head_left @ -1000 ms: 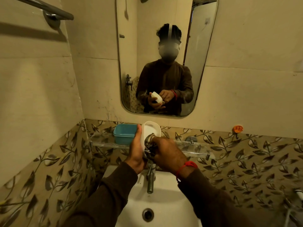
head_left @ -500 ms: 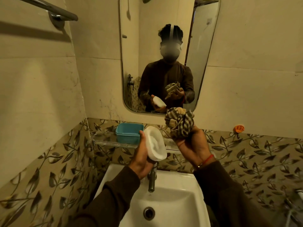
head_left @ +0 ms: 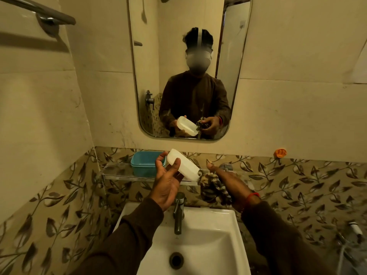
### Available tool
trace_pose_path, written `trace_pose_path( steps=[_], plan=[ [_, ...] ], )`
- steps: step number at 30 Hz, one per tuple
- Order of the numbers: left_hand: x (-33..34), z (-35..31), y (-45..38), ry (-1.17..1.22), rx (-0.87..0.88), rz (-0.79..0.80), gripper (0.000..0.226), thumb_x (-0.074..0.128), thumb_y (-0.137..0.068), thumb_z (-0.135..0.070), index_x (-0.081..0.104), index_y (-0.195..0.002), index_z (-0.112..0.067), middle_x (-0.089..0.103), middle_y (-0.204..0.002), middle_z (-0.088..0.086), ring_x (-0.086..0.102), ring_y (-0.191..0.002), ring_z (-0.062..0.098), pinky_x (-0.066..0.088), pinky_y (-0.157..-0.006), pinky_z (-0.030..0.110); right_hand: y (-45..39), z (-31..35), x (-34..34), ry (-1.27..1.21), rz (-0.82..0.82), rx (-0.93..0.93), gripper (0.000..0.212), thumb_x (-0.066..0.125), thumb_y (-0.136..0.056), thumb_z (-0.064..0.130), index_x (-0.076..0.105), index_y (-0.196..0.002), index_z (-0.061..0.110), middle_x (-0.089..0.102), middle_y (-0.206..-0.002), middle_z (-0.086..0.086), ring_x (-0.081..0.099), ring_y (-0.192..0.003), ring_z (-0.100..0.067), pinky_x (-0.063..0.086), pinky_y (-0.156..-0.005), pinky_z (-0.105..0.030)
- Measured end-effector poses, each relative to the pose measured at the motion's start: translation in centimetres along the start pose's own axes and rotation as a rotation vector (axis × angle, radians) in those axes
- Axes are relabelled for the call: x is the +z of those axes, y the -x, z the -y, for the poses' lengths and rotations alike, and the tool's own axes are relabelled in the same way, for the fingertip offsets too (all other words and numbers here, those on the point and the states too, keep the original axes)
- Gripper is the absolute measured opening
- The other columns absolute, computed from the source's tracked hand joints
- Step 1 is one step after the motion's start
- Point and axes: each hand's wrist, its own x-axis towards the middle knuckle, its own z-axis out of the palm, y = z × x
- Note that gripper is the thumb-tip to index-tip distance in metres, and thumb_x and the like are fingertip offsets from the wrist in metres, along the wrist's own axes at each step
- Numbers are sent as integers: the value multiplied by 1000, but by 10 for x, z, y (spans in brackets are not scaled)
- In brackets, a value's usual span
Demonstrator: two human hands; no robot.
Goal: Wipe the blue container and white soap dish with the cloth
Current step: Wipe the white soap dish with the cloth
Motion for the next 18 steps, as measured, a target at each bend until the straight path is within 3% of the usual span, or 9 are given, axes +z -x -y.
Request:
trace_pose_path(
  steps=[3,4,6,7,10,13,16,18],
  plan=[
    [1,0,-1,-39,36,77,67,70,-82,-9,47,-134,-45,47,-145,18,52,-131,40,60,-86,47,-2,-1,-6,-73,76,58,36,61,-88,46,62,-84,11,51,-69,-4,53,-55,-14,42,-55,-29],
    [1,-1,-1,-53,47,103,71,72,-82,-9,46,-137,-47,44,-147,18,50,-133,41,59,-88,46,-2,0,-9,63,34,58,40,63,-84,52,65,-93,12,56,-75,-3,57,-62,-15,44,-61,-29],
    [1,-2,-2,-78,61,136,73,70,-84,-6,46,-141,-44,40,-150,17,49,-134,40,58,-91,43,0,-1,-13,408,-102,73,52,64,-73,70,66,-108,32,61,-96,7,58,-89,-15,45,-79,-32],
    [2,-3,-3,-96,69,141,72,69,-85,-3,47,-143,-40,41,-150,16,50,-133,39,58,-92,42,-1,-1,-14,484,-137,78,51,63,-68,77,63,-105,42,58,-100,13,55,-96,-11,42,-85,-33],
    [3,-3,-4,-164,54,143,73,70,-81,-2,46,-144,-32,46,-144,15,53,-130,36,58,-93,38,-3,1,-11,441,-127,40,47,60,-63,83,61,-97,50,54,-99,21,49,-87,3,38,-84,-30],
    [2,-2,-5,-196,1,144,72,69,-81,-1,45,-143,-28,47,-144,16,53,-129,36,59,-92,36,-12,-1,-14,446,-151,-32,54,58,-65,82,66,-103,44,59,-108,20,53,-96,-2,40,-88,-31],
    [-4,-2,-8,-283,-28,151,68,70,-82,1,46,-139,-27,48,-143,13,55,-126,31,59,-89,31,-15,0,-15,419,-199,-56,60,57,-67,80,65,-107,37,60,-103,18,52,-92,0,43,-71,-27],
    [-9,-2,-11,-393,-26,173,70,71,-83,1,44,-142,-26,50,-142,9,55,-126,27,58,-93,30,-17,-1,-16,412,-213,-57,71,54,-66,83,59,-119,35,58,-106,16,53,-93,-4,42,-76,-26]
  ],
)
